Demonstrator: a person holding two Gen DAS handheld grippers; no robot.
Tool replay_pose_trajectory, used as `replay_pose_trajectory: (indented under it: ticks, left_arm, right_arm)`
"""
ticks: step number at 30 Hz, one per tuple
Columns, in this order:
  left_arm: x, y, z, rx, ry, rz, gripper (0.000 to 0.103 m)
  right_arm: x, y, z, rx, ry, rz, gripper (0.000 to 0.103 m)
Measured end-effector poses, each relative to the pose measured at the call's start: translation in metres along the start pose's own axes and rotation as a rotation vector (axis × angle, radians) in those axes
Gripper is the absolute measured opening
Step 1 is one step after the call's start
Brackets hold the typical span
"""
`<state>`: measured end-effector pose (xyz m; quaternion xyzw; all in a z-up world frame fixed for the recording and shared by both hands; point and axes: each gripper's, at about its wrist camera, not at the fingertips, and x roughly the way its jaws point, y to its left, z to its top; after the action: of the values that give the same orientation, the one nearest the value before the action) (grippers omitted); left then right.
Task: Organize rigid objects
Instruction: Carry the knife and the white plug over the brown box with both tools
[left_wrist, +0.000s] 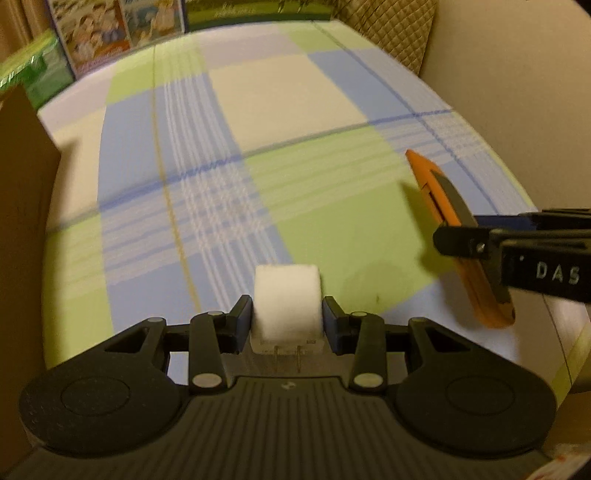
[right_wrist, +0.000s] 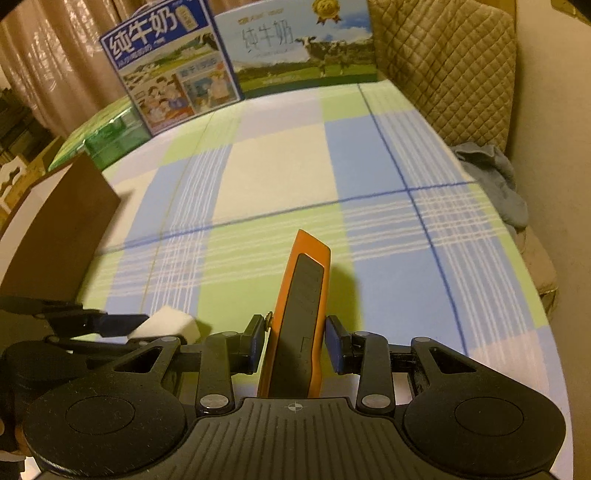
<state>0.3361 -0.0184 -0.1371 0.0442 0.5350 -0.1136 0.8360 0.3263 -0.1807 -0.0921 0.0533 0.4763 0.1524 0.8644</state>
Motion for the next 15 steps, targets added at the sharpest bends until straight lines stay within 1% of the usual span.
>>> replay_pose_trajectory:
  ticks: [2, 5, 15]
  left_arm:
    - [0.002, 0.002, -0.004, -0.010, 0.004, -0.002, 0.036]
    - [0.003, 0.000, -0.001, -0.002, 0.004, 0.008, 0.036]
    - [0.014, -0.003, 0.007, 0.012, 0.024, 0.036, 0.036]
  right_arm:
    - [0.001, 0.000, -0.004, -0.001, 0.014, 0.002, 0.032]
    - [0.003, -0.002, -0.009, 0.000, 0.029, -0.001, 0.032]
    - [0.000, -0.005, -0.010, -0.005, 0.034, -0.002, 0.032]
